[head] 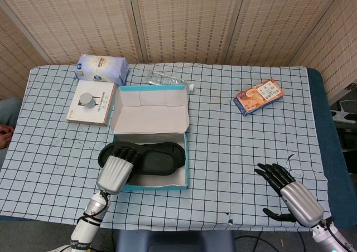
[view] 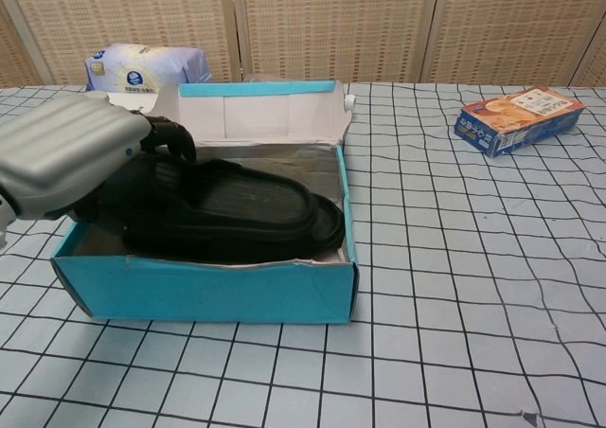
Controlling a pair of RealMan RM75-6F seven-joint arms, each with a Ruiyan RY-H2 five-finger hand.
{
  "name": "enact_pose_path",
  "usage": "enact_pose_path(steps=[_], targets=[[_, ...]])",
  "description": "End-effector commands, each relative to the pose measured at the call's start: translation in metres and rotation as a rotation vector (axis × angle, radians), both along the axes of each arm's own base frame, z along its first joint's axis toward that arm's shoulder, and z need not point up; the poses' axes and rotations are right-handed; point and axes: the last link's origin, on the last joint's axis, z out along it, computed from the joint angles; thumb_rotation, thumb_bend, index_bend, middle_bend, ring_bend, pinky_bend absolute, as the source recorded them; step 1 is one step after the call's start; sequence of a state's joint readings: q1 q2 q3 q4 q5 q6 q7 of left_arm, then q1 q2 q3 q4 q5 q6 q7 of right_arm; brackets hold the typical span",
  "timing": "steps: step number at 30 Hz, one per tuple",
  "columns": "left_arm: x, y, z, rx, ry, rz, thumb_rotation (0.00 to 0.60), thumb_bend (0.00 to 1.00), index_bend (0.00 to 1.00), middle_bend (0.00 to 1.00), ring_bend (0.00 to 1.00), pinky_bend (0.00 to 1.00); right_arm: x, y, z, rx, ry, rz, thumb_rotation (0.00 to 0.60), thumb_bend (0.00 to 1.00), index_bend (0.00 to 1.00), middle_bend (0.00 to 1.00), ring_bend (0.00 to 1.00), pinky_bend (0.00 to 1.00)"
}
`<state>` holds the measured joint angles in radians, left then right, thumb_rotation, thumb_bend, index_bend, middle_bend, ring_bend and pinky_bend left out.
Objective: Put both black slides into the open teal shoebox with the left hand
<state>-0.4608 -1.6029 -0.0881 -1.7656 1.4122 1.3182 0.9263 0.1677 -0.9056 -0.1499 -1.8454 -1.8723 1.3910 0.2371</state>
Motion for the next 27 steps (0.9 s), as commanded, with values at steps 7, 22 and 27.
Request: enact_pose_path(steps=[7, 22, 27], targets=[[-0.006, -0.016, -0.007, -0.023, -0.013, -0.036, 0.600, 0.53, 0.71, 0.74, 0.67, 0.75, -0.002, 0.002, 0.003, -0.011, -0.003, -0.006, 0.590, 0.16, 0.00, 0.00, 0.00, 0.00], [-0.003, -0.020, -0.030, -0.079, -0.012, -0.067, 0.600, 0.54, 0.63, 0.72, 0.67, 0.75, -0.002, 0.001, 0.002, -0.022, -0.003, -0.013, 0.588, 0.16, 0.00, 0.00, 0.00, 0.00], [-0.002, -0.022, -0.035, -0.132, -0.043, -0.056, 0.600, 0.53, 0.57, 0.72, 0.67, 0.76, -0.003, -0.001, 0.001, -0.022, -0.001, -0.015, 0.589, 0.16, 0.00, 0.00, 0.00, 0.00]])
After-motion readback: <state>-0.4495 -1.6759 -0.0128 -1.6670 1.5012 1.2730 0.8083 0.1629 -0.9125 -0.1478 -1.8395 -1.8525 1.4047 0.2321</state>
